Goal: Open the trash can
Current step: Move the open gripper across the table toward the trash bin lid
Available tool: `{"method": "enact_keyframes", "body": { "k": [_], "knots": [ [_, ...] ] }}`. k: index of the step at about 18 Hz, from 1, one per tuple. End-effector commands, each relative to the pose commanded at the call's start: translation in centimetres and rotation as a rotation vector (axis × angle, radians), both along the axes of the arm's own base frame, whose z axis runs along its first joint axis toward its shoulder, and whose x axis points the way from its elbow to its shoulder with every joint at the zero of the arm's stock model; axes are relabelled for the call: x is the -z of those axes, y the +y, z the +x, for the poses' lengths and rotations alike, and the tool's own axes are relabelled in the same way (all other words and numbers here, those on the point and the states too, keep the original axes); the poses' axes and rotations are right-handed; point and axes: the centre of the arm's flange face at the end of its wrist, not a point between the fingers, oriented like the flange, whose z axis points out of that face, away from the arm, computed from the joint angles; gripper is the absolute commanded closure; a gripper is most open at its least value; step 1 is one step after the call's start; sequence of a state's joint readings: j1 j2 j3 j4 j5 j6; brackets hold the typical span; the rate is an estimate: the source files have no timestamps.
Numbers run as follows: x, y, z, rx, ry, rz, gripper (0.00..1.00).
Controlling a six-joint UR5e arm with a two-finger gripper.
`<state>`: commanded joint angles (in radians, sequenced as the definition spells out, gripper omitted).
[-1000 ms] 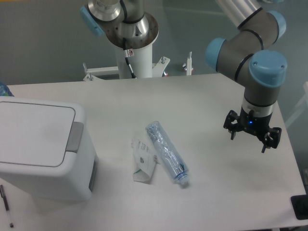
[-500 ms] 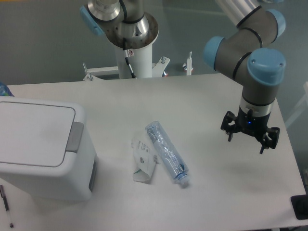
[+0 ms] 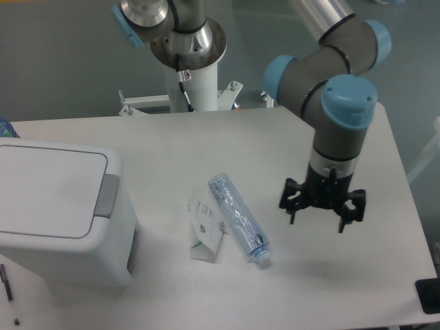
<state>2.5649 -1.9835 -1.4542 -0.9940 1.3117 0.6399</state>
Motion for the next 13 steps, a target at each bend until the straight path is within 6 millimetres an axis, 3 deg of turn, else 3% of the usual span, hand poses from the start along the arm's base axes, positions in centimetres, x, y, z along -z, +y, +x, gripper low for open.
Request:
{"method": "enact_keyframes", "body": {
  "k": [6,13],
  "knots": [
    [-3.9,3.0,4.6,-0.084,-0.034,0.073,0.00],
    [-10.0,4.2,9.5,-0.104,-0.063,0.192,0.00]
  ]
}}
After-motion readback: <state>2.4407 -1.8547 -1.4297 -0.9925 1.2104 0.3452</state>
